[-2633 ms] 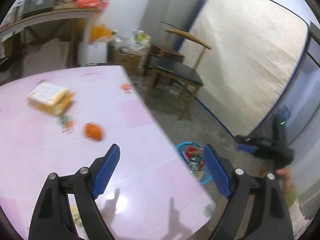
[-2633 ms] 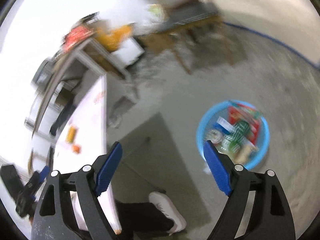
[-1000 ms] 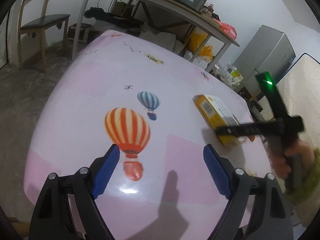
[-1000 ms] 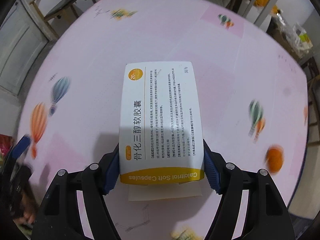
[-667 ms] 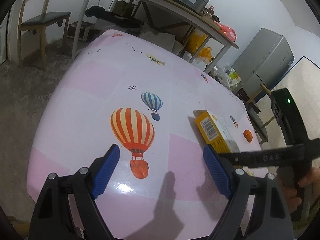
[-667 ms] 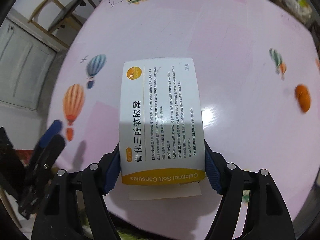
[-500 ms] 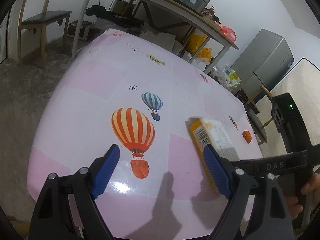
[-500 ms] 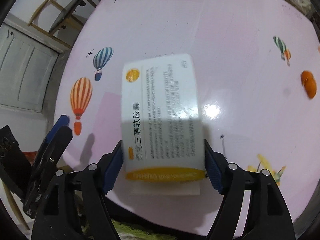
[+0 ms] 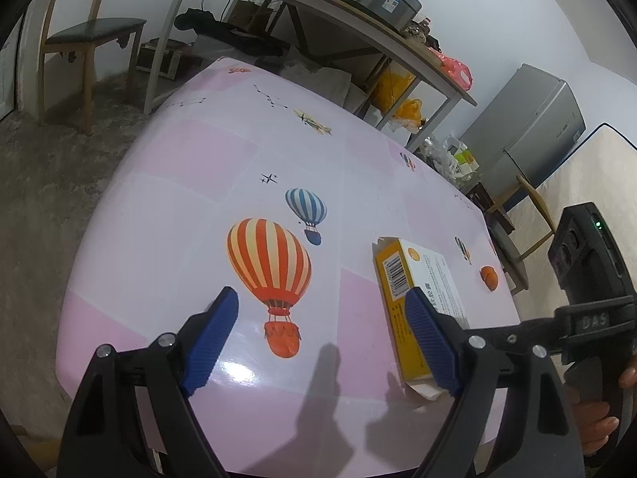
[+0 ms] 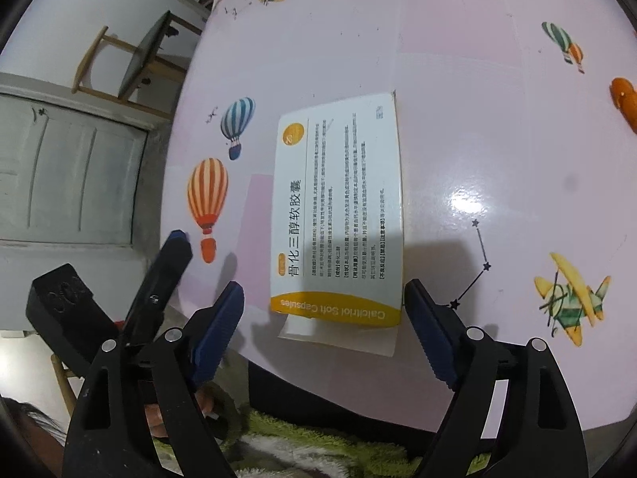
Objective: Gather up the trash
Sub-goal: 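Lower the medicine box with the right tool and release it on the table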
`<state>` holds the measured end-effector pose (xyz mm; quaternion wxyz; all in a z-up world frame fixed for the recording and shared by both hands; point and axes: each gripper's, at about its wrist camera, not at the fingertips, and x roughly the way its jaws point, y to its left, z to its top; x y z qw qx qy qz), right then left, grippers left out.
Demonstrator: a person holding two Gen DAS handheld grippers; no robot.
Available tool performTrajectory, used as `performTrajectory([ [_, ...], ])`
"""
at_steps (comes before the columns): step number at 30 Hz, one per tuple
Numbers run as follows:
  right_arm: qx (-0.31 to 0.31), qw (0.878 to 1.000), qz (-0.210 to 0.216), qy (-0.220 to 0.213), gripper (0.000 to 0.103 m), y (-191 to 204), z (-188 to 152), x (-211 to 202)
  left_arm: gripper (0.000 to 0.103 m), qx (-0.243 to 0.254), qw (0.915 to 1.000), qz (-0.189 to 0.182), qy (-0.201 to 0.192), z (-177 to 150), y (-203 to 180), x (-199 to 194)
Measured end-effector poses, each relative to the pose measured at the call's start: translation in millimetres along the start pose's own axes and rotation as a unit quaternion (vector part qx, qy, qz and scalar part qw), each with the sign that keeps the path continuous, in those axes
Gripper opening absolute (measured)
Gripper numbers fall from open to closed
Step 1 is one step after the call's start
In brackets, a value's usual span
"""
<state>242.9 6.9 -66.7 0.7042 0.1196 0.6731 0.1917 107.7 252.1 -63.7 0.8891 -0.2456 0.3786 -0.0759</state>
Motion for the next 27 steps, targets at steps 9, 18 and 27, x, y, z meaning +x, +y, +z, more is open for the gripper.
performTrajectory([
  [9,0.028,0.999,0.022,-0.024,0.079,-22,-15,-31,0.083,0.003,1.0000,0.000,0.000,1,-1,0],
  [18,0.020,0.996,0.034,-0.079,0.079,-33,-25,-55,0.083,-0.001,0.9997,-0.023,-0.012,5,2,-8],
  [27,0.005,0.985,0.005,-0.172,0.082,-77,-49,-97,0.085,0.013,0.9950,-0.098,0.016,-2,-21,-1],
])
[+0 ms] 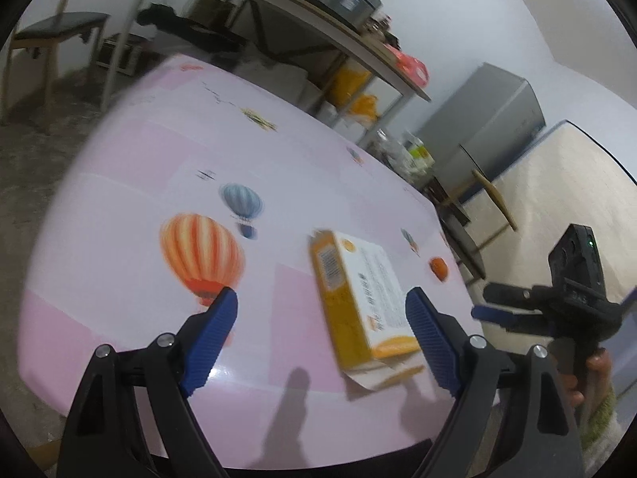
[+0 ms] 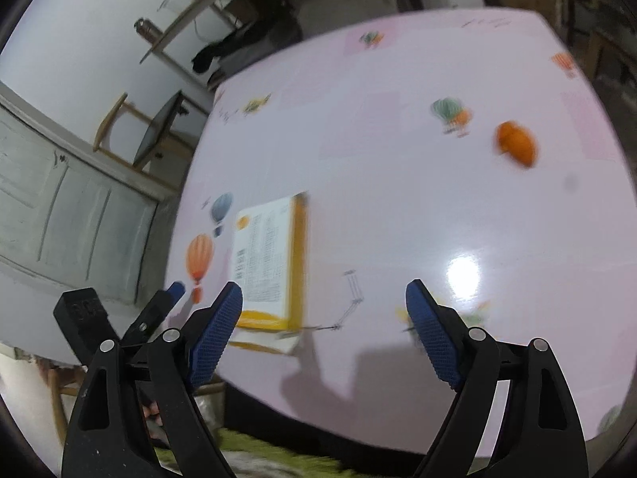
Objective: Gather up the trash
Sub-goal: 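Lower the medicine box with the right tool and release it on the table, then grasp the orange peel with the right tool while the left tool approaches the box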
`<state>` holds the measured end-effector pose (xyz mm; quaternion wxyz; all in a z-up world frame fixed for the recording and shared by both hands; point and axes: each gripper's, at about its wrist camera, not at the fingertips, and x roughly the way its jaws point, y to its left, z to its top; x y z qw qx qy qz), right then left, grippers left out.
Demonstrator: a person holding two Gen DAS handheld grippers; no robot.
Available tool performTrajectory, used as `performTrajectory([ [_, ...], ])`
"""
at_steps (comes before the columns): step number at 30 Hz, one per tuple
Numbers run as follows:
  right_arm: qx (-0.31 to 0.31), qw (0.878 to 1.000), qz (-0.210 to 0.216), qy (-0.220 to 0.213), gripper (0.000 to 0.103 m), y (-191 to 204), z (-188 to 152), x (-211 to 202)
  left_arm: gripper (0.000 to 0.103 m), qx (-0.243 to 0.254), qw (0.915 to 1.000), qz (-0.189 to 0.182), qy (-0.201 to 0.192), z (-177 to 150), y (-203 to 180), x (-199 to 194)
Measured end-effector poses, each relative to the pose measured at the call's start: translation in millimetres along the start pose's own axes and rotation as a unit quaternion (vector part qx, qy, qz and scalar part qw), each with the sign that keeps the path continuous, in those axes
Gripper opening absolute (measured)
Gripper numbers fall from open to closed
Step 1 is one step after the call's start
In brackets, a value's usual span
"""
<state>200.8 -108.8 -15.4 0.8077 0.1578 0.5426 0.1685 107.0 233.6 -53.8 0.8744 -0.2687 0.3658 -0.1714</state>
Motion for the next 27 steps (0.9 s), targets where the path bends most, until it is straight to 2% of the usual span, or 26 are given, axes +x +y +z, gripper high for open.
performTrajectory([
  [3,-0.006,1.000,-0.023,-0.016,0.082,-20,5,-2,0.087,-0.006,0.9997,-0.014,0.022,-1,-11,13],
  [5,-0.003,0.999,-0.026,-0.018,0.082,-26,9,2,0.087,-0.008,0.9993,-0.009,0.035,0,-19,22],
  [8,-0.009,0.999,-0.034,-0.032,0.082,-34,10,2,0.091,0.006,0.9992,0.014,0.037,4,-32,29],
  [13,-0.034,0.992,-0.105,-0.065,0.082,-51,15,0,0.092,0.040,0.9961,0.056,0.055,9,-54,46],
  [19,-0.079,0.980,-0.156,-0.093,0.082,-72,38,14,0.092,0.078,0.9867,0.114,0.085,5,-75,72],
  [24,-0.127,0.973,-0.175,-0.081,0.082,-82,56,40,0.092,0.116,0.9757,0.153,0.106,-3,-91,90],
  [27,-0.144,0.971,-0.178,-0.073,0.075,-85,61,53,0.092,0.129,0.9696,0.175,0.113,-6,-96,98],
])
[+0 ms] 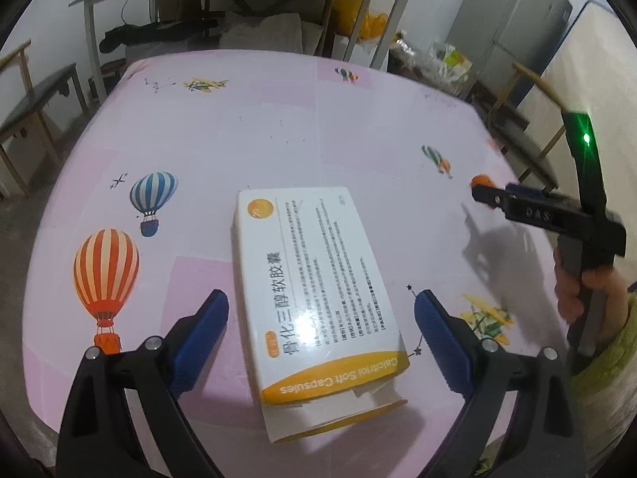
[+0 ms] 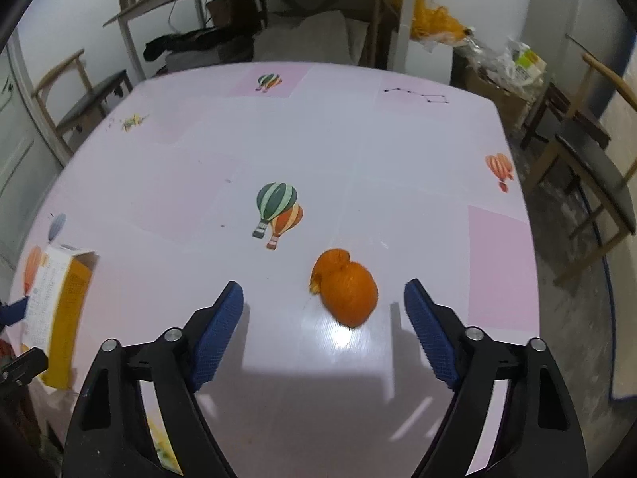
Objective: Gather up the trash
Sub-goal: 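Grasp the orange peel with the right tool while the left tool approaches the box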
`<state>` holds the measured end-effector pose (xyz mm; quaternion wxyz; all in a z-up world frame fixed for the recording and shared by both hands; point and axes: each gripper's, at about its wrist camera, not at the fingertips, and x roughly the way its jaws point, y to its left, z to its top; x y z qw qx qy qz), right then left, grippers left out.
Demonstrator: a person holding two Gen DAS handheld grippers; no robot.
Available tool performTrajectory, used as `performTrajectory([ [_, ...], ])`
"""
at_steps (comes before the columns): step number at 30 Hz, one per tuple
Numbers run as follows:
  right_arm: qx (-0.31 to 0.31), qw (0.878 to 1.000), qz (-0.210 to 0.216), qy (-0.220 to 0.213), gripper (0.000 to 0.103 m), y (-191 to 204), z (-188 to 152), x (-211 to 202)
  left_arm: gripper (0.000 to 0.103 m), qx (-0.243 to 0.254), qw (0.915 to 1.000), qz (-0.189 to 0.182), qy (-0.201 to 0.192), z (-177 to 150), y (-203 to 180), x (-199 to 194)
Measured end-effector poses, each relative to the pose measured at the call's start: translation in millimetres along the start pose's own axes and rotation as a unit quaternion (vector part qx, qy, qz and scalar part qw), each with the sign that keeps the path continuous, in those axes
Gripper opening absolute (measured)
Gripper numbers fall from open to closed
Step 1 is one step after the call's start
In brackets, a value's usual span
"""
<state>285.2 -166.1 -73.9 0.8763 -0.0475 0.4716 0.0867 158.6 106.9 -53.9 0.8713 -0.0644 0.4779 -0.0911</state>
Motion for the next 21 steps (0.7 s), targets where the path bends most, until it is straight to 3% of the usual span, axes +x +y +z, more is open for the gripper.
performTrajectory([
  [6,-0.011,1.000,0.004,-0.003,0.067,-5,1,6,0.084,0.015,0.9994,0.030,0.011,0,-12,7],
  [12,-0.008,1.000,0.013,-0.003,0.050,-14,-1,5,0.078,0.013,0.9988,0.046,0.007,-3,-13,8],
  [17,-0.013,1.000,0.016,-0.005,0.025,-15,-1,3,0.076,0.014,0.9983,0.057,-0.003,-5,-17,5],
  [21,-0.011,1.000,0.012,-0.006,0.017,-17,-2,2,0.076,0.016,0.9979,0.061,-0.012,-5,-20,1],
])
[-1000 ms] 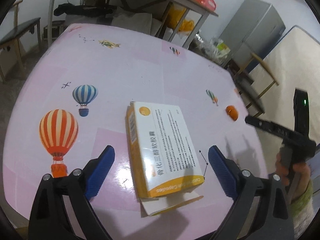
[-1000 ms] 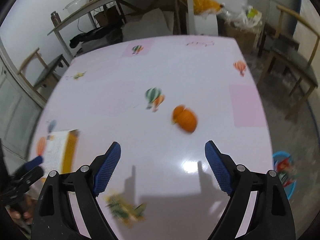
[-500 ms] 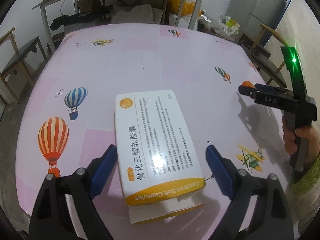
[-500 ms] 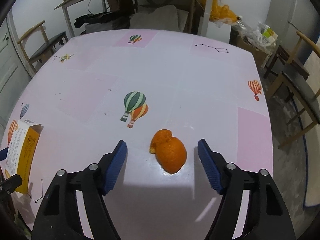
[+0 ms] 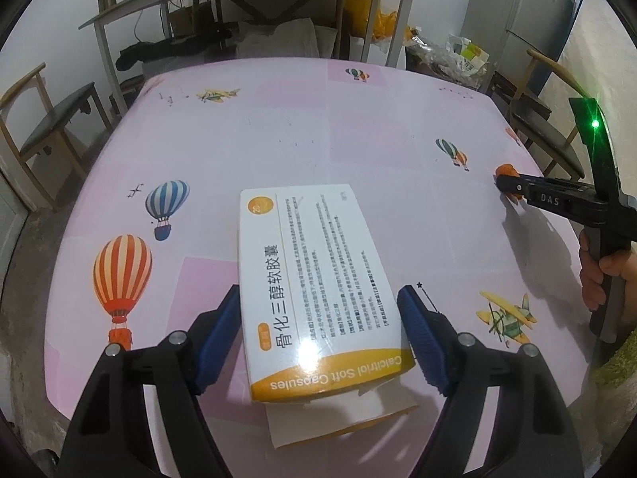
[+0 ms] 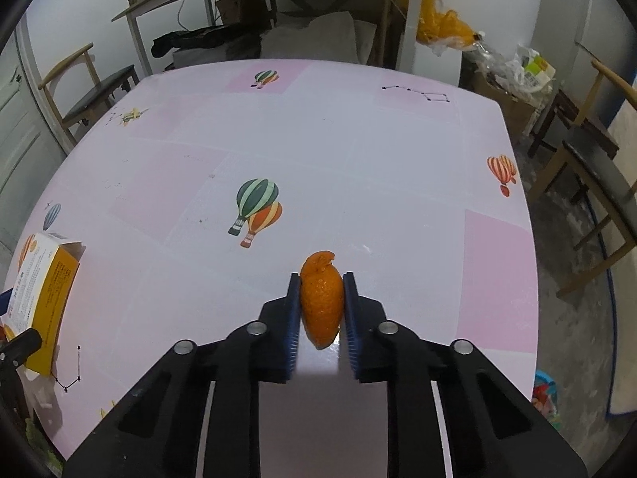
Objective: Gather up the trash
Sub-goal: 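Grasp the orange peel with the right tool while the left tool approaches the box, then grasp the medicine box with the left tool while the right tool holds the peel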
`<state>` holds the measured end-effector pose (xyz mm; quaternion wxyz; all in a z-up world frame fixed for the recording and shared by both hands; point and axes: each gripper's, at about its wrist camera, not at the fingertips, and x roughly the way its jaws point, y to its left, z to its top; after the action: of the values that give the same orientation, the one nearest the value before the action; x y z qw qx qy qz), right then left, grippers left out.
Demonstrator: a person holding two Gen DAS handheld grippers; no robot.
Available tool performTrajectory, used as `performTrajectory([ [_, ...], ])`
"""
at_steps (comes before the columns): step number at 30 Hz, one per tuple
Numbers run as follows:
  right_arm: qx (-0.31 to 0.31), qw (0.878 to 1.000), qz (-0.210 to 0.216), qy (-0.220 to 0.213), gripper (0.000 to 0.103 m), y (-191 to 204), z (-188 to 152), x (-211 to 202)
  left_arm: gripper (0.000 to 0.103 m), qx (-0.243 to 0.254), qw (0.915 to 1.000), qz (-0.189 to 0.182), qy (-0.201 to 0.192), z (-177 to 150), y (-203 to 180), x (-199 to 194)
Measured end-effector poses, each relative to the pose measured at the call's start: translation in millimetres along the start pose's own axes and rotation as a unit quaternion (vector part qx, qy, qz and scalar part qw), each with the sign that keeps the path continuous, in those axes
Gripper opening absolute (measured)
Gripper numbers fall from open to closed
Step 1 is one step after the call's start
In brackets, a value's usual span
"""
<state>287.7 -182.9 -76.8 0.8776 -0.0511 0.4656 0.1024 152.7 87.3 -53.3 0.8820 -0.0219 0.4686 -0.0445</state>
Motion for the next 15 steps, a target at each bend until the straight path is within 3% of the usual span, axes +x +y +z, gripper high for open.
performTrajectory([
  [15,0.021,0.999,0.018,-0.021,0.012,-3,-2,-30,0.075,0.004,0.9995,0.000,-0.032,1,-5,-24],
])
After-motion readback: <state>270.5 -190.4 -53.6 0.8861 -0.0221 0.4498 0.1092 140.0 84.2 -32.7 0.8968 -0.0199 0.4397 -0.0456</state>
